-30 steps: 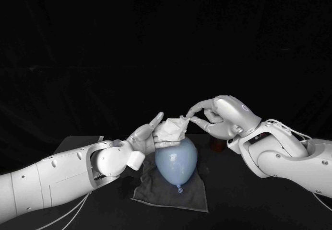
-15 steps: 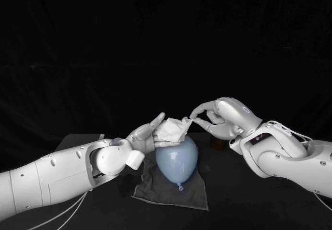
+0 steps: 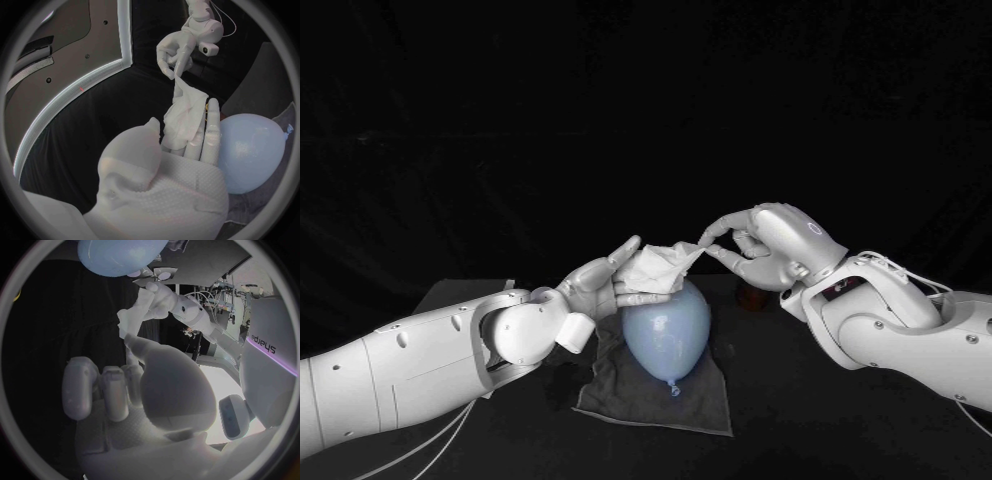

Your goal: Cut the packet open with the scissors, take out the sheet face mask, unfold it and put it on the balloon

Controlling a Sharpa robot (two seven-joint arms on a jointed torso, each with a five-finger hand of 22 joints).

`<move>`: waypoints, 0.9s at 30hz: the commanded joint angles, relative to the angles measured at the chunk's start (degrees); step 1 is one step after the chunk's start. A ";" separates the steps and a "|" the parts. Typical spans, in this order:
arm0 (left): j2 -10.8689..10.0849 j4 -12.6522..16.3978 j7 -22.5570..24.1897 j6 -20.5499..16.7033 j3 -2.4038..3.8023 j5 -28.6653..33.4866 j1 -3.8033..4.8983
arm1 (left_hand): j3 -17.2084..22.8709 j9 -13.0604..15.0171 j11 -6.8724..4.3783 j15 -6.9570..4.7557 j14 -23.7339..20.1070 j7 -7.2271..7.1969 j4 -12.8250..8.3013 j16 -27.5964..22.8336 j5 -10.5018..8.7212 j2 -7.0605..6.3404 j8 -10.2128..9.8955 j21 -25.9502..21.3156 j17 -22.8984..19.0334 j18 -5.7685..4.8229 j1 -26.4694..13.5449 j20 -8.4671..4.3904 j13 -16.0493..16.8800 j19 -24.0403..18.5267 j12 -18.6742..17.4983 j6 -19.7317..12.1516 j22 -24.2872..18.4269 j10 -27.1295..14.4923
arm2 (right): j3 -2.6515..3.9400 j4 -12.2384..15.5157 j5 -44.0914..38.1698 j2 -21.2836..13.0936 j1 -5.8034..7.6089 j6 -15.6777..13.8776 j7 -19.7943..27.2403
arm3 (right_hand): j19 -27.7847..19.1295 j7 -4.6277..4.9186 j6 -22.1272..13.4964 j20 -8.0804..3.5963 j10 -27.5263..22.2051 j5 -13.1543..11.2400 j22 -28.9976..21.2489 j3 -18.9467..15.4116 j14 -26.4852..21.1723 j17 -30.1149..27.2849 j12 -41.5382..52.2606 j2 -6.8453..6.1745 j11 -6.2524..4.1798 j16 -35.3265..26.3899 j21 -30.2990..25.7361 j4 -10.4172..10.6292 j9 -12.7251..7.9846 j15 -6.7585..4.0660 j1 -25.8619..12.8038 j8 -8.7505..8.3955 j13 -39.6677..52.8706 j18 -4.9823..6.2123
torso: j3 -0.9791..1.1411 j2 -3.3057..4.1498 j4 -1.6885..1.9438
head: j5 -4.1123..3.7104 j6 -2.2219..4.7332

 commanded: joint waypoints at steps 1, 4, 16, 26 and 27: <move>0.05 0.17 0.03 1.50 0.06 -0.58 0.05 | 3.07 0.07 -0.22 -0.12 -0.29 3.20 -3.07 -0.36 0.17 -0.92 -0.39 0.16 -0.09 0.54 3.75 -0.04 -0.02 -0.58 0.25 -0.34 0.03 -0.35 | 0.03 -0.12 -0.79 0.07 -0.08 -0.24 -0.30 | 1.38 -0.02 0.32 0.05 4.56 0.14 11.62 0.42 5.99 15.05 0.21 0.02 0.02 0.20 -0.11 -0.03 1.55 -0.40 -0.74 0.12 12.80 -0.43 | -0.03 0.02 0.00 | -0.06 -0.02; 0.03 0.17 0.02 1.73 0.06 -0.80 0.05 | 6.97 -0.14 -0.26 -0.19 -0.33 3.04 -5.19 -0.52 0.19 -1.40 -0.80 0.15 -0.13 0.54 6.08 -0.04 -0.05 -0.68 0.19 -0.26 0.02 -0.56 | 0.03 -0.29 -0.69 0.23 -0.25 -0.11 -0.27 | 1.38 -0.02 0.32 0.05 4.56 0.14 11.62 0.42 5.99 15.05 0.21 0.02 0.02 0.20 -0.11 -0.03 1.55 -0.40 -0.74 0.12 12.80 -0.43 | -0.03 0.00 0.03 | 0.01 -0.06; -0.11 0.26 1.31 2.18 0.06 -0.86 0.05 | 38.41 0.00 -0.87 -0.57 0.43 2.36 -6.87 -0.74 0.10 -7.62 -0.76 0.23 -0.24 0.54 0.15 -0.18 -0.05 -0.63 0.32 2.63 0.03 1.15 | 0.03 -1.01 -0.64 0.44 -0.82 1.35 -0.73 | 1.14 -0.02 0.20 0.05 4.32 0.14 11.46 0.55 5.99 15.05 -0.31 -0.01 0.03 0.20 -0.73 -0.01 1.72 -0.40 -0.87 0.29 12.47 -0.31 | -0.05 0.00 0.00 | 0.05 -0.14; -0.25 0.15 1.80 1.48 0.05 -0.24 0.05 | 41.16 0.32 -0.64 -0.39 0.07 2.67 -5.97 -0.96 0.12 -8.23 -0.55 0.09 -0.29 0.52 -2.82 -0.07 -0.10 -0.83 -0.16 2.38 0.00 1.09 | 0.03 -1.31 -2.23 0.02 -1.71 2.53 -2.10 | 1.10 -0.02 0.12 0.05 4.42 0.14 11.43 0.59 5.99 15.05 -0.09 -0.04 0.03 0.20 -0.81 0.01 1.77 -0.40 -0.93 0.33 12.61 -0.29 | -0.02 -0.01 -0.01 | -0.26 -0.29; -0.28 0.14 1.80 1.43 0.05 -0.20 0.05 | 41.31 0.32 -0.58 -0.35 -0.02 2.73 -5.93 -1.00 0.12 -8.27 -0.58 0.07 -0.31 0.51 -3.03 -0.04 -0.11 -0.88 -0.20 2.30 0.00 0.99 | 0.03 -1.35 -2.38 -0.06 -1.79 2.52 -2.20 | 1.10 -0.02 0.12 0.05 4.42 0.14 11.43 0.59 5.99 15.05 -0.09 -0.04 0.03 0.20 -0.81 0.01 1.77 -0.40 -0.93 0.33 12.61 -0.29 | -0.01 -0.01 -0.03 | -0.34 -0.31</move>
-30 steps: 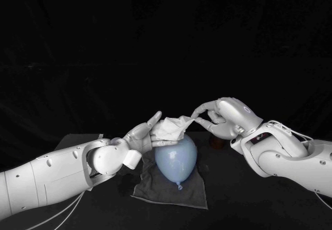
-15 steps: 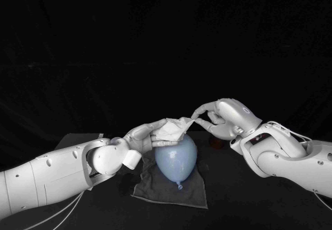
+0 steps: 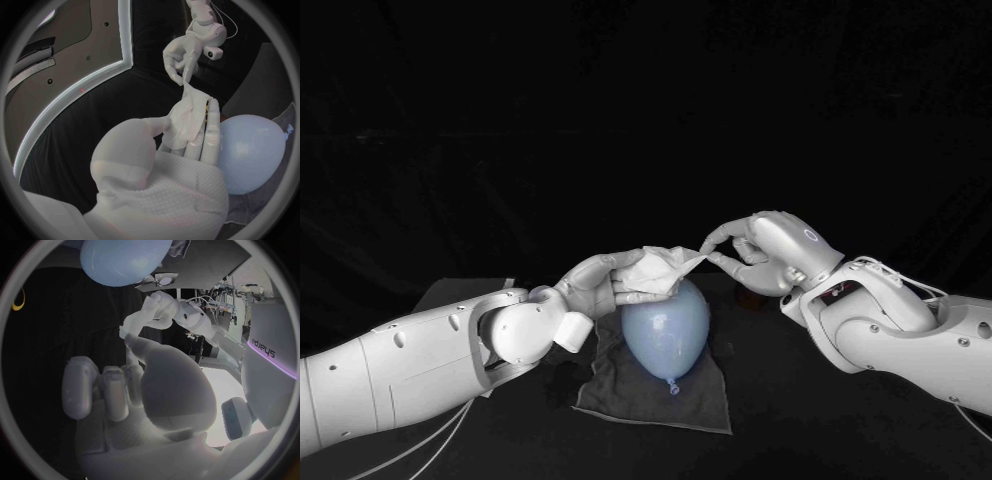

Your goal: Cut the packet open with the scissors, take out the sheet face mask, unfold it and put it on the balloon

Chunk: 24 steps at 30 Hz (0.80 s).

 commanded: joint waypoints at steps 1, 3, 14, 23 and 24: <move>-0.05 0.07 1.19 0.59 0.06 0.46 0.05 | 0.62 0.05 0.33 0.17 -0.43 2.31 0.13 -0.47 0.12 -0.18 0.01 0.02 -0.13 0.52 -1.20 0.01 -0.08 -0.60 -0.46 -0.25 -0.03 -0.05 | 0.02 -0.13 -1.97 -0.28 -0.25 1.23 -1.27 | 1.15 -0.05 0.28 0.02 4.52 0.16 11.47 0.28 5.99 15.09 0.05 0.03 -0.06 0.40 -0.15 0.00 1.78 -0.40 -0.38 0.32 12.59 -0.29 | 0.05 0.02 -0.04 | -0.19 -0.08; -0.09 0.05 1.11 0.60 0.06 0.50 0.05 | 0.77 0.03 0.52 0.33 -0.71 2.55 0.70 -0.56 0.12 -0.25 -0.13 -0.03 -0.20 0.51 -2.00 0.08 -0.10 -0.76 -0.53 -0.46 -0.04 -0.36 | 0.02 -0.22 -2.16 -0.43 -0.38 1.19 -1.41 | 1.15 -0.05 0.28 0.02 4.52 0.16 11.47 0.28 5.99 15.09 0.05 0.03 -0.06 0.40 -0.15 0.00 1.78 -0.40 -0.38 0.32 12.59 -0.29 | 0.05 0.03 -0.03 | -0.31 -0.15; -0.17 0.05 0.06 0.52 0.05 0.40 0.05 | -1.60 0.11 0.76 0.57 -1.33 2.73 3.90 -0.45 0.11 -2.78 -0.43 0.03 -0.38 0.53 -5.71 0.23 -0.04 -1.10 -0.40 -0.60 0.00 -1.10 | 0.02 -0.43 -2.77 -0.85 -0.79 0.65 -1.82 | 1.19 -0.06 0.27 0.02 4.59 0.16 11.51 0.31 5.99 15.09 0.20 0.03 -0.06 0.40 -0.03 -0.01 1.80 -0.40 -0.38 0.35 12.69 -0.32 | 0.06 0.03 0.01 | -0.57 -0.37; -0.32 0.11 -0.79 -0.17 0.04 -0.69 0.05 | -0.96 0.33 0.50 0.35 -1.14 2.43 2.54 -0.29 0.14 -1.43 -0.30 0.12 -0.37 0.54 -3.42 0.15 -0.03 -0.92 -0.35 -0.34 0.02 -0.87 | 0.02 -0.47 -2.90 -1.09 -0.85 0.35 -2.01 | 1.19 -0.06 0.27 0.02 4.59 0.16 11.51 0.31 5.99 15.09 0.20 0.03 -0.06 0.40 -0.03 -0.01 1.80 -0.40 -0.38 0.35 12.69 -0.32 | 0.05 0.03 0.02 | -0.57 -0.61; -0.32 0.12 -0.80 -0.24 0.04 -0.73 0.05 | -0.95 0.33 0.50 0.35 -1.14 2.43 2.55 -0.29 0.14 -1.40 -0.30 0.12 -0.37 0.54 -3.41 0.15 -0.04 -0.92 -0.36 -0.34 0.02 -0.87 | 0.02 -0.47 -2.90 -1.11 -0.85 0.37 -2.02 | 1.19 -0.06 0.27 0.02 4.59 0.16 11.51 0.31 5.99 15.09 0.20 0.03 -0.06 0.40 -0.03 -0.01 1.80 -0.40 -0.38 0.35 12.69 -0.32 | 0.05 0.03 0.02 | -0.57 -0.64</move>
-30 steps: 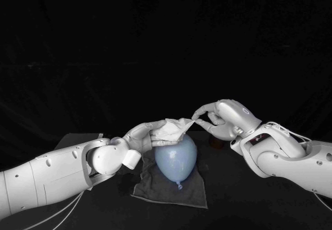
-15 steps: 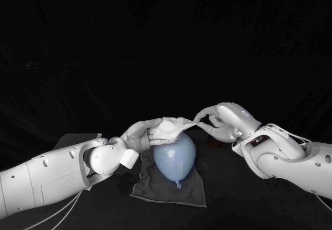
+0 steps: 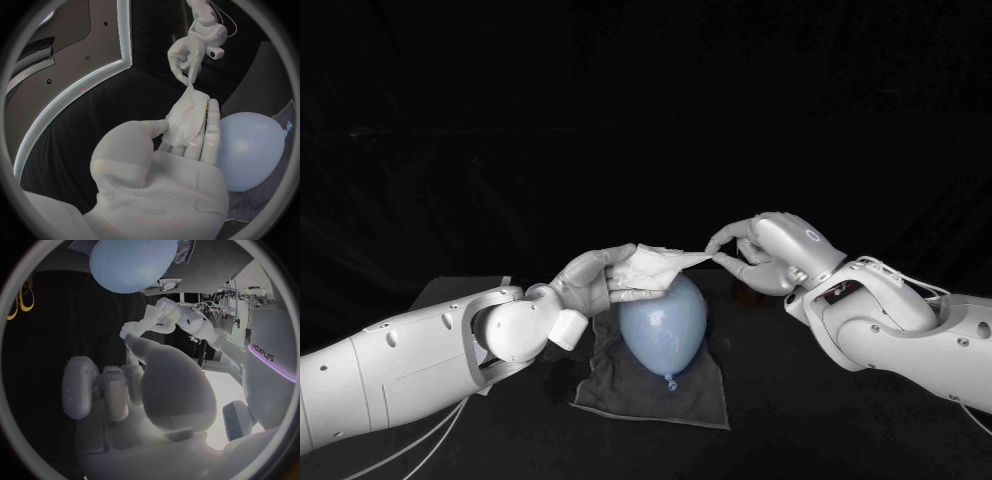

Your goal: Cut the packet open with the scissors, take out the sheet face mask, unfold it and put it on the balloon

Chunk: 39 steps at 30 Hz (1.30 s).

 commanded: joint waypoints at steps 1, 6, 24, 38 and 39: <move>0.03 0.14 -0.24 -0.15 0.06 -0.62 0.05 | -0.07 0.06 -0.30 -0.25 -0.09 2.54 -0.07 -0.06 -0.12 0.33 -0.09 0.12 -0.05 0.54 0.47 -0.06 -0.01 -0.29 -0.01 0.14 0.01 -0.04 | 0.03 0.00 -1.06 -0.10 -0.03 0.02 -0.51 | 1.29 0.04 0.56 -0.07 4.60 0.17 11.48 0.31 5.99 15.05 0.18 0.10 -0.06 0.24 -0.02 0.00 1.77 -0.40 -0.33 0.19 12.67 -0.32 | -0.01 -0.01 0.01 | 0.04 -0.10; -0.02 0.16 -0.49 -0.68 0.06 -0.75 0.05 | 0.08 0.09 -0.29 -0.25 -0.07 2.53 -0.11 -0.04 -0.11 0.89 -0.12 0.13 -0.05 0.55 0.89 -0.08 -0.01 -0.24 -0.01 0.16 0.01 -0.01 | 0.03 0.00 -1.07 -0.23 -0.04 0.08 -0.55 | 1.29 0.04 0.56 -0.07 4.60 0.17 11.48 0.31 5.99 15.05 0.18 0.10 -0.06 0.24 -0.02 0.00 1.77 -0.40 -0.33 0.19 12.67 -0.32 | -0.04 -0.02 -0.01 | 0.03 -0.08; -0.22 0.13 -0.14 -2.30 0.05 -1.61 0.05 | -2.21 0.26 -0.26 -0.29 0.24 2.66 1.60 0.12 -0.13 0.97 -0.11 0.16 0.01 0.55 2.31 -0.18 0.00 0.13 0.00 0.56 0.01 0.35 | 0.03 0.40 -1.36 -1.00 -0.06 0.24 -0.80 | 1.30 0.02 0.55 -0.08 4.65 0.16 11.49 0.39 5.99 15.05 0.28 0.08 -0.07 0.24 0.02 -0.02 1.86 -0.40 -0.36 0.30 12.75 -0.33 | -0.02 -0.04 -0.02 | 0.11 -0.17; -0.39 0.25 0.31 -3.22 0.05 -2.03 0.05 | -3.04 0.37 -0.41 -0.41 0.42 2.44 1.84 0.20 -0.11 1.42 -0.10 0.15 0.04 0.56 3.94 -0.22 0.01 0.27 0.04 0.80 0.01 0.57 | 0.02 0.74 -1.72 -2.08 -0.12 0.09 -1.02 | 1.34 0.01 0.54 -0.08 4.67 0.16 11.52 0.45 5.99 15.05 0.33 0.05 -0.08 0.24 0.13 -0.03 1.94 -0.40 -0.38 0.39 12.78 -0.35 | -0.02 -0.02 -0.01 | 0.13 -0.28; -0.40 0.28 0.47 -3.35 0.05 -2.19 0.04 | -3.20 0.43 -0.51 -0.49 0.57 2.33 1.77 0.27 -0.11 1.44 -0.03 0.17 0.08 0.57 4.43 -0.25 0.02 0.36 0.07 0.97 0.02 0.74 | 0.01 0.78 -1.73 -2.14 -0.17 0.09 -1.01 | 1.34 0.01 0.54 -0.08 4.67 0.16 11.52 0.45 5.99 15.05 0.33 0.05 -0.08 0.24 0.13 -0.03 1.94 -0.40 -0.38 0.39 12.78 -0.35 | -0.03 -0.02 -0.01 | 0.14 -0.28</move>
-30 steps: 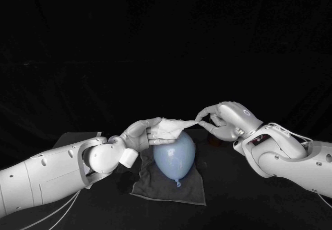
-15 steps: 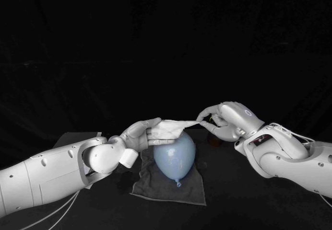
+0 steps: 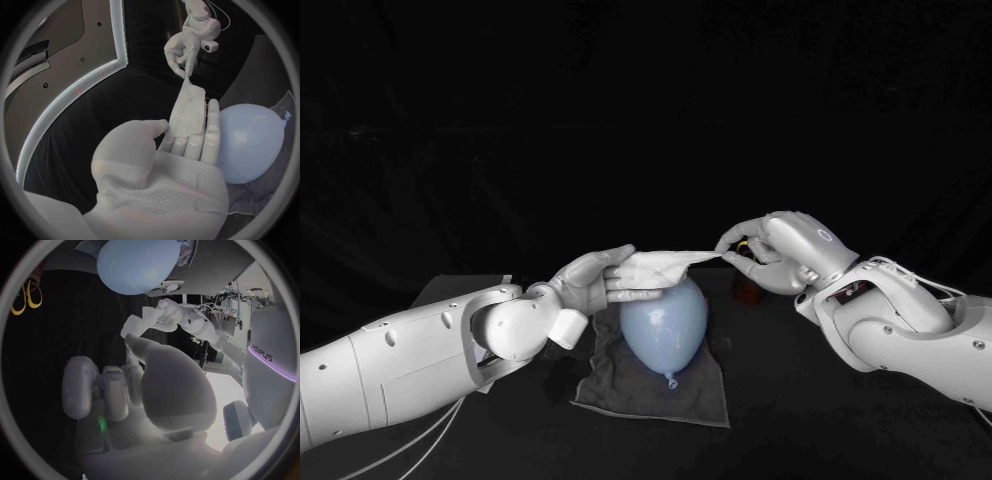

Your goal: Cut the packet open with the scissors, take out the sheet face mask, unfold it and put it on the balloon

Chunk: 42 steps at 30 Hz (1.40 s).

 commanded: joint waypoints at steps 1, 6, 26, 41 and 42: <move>-0.02 0.17 1.17 -0.74 0.06 -0.69 0.04 | -0.57 0.12 -0.16 -0.21 0.31 2.18 -0.03 0.31 -0.07 0.04 0.01 0.18 0.09 0.95 0.98 -0.27 0.01 0.41 0.08 0.55 0.02 0.44 | 0.02 0.12 -0.96 -0.17 -0.13 0.07 -0.44 | 1.35 0.04 0.34 -0.09 4.76 0.28 11.53 0.46 5.99 15.05 0.18 0.07 0.00 0.38 0.17 -0.02 1.76 -0.41 -0.40 0.40 12.78 -0.34 | -0.01 0.02 0.00 | -0.01 -0.02; -0.06 0.28 1.46 -0.89 0.06 -1.19 0.04 | -0.72 0.20 -0.29 -0.34 0.56 2.03 -0.13 0.42 -0.07 0.14 0.10 0.23 0.14 0.96 1.73 -0.33 0.01 0.58 0.10 0.80 0.03 0.71 | 0.02 0.09 -0.59 -0.09 -0.54 0.02 -0.18 | 1.32 0.03 0.34 -0.09 4.79 0.28 11.51 0.49 5.99 15.05 0.24 0.04 -0.01 0.38 0.08 -0.04 1.82 -0.41 -0.41 0.47 12.82 -0.33 | -0.01 0.03 0.00 | 0.06 -0.04; -0.14 0.60 2.08 -5.20 0.06 -4.99 0.04 | 1.06 1.56 -1.67 -1.23 1.44 0.10 -6.25 0.62 -0.08 -4.92 1.69 0.39 0.48 0.95 10.99 -1.06 -0.10 1.64 -0.07 1.89 0.08 3.45 | 0.04 -0.55 10.33 1.12 -0.43 2.70 1.71 | -1.93 3.99 -9.14 2.48 -1.92 0.35 9.28 -12.80 5.78 14.31 -12.56 -9.69 3.52 -0.01 -8.06 10.44 -0.75 2.58 -7.93 -7.30 4.87 1.07 | -0.04 0.03 0.07 | 0.26 -0.06; -0.23 0.91 10.05 -9.66 0.08 -19.09 0.04 | 1.28 2.31 -1.44 -0.87 0.45 -0.08 -6.01 0.10 -0.09 -4.53 2.46 0.30 0.48 0.88 12.14 -0.97 -0.18 1.48 -0.30 1.68 0.08 2.36 | 0.08 -1.89 31.50 6.71 1.03 5.71 1.30 | -1.07 3.71 -6.05 2.43 -0.69 0.54 9.73 -13.18 5.99 15.05 -10.51 -1.26 3.17 0.38 -6.97 12.35 -1.16 2.30 2.36 -8.96 6.00 0.92 | 0.03 0.09 0.00 | 0.03 0.19; -0.23 1.01 10.34 -9.59 0.08 -19.88 0.04 | 1.28 2.31 -1.44 -0.87 0.45 -0.07 -6.01 0.10 -0.09 -4.53 2.46 0.30 0.48 0.88 12.14 -0.97 -0.18 1.48 -0.30 1.67 0.08 2.35 | 0.08 -2.13 32.03 7.52 1.05 5.79 1.11 | -1.06 3.68 -5.93 2.40 -0.66 0.49 9.74 -12.84 5.99 15.05 -10.45 -0.99 3.13 0.38 -6.97 12.03 -1.21 2.27 2.88 -9.05 6.03 0.92 | 0.01 0.10 0.06 | 0.04 0.12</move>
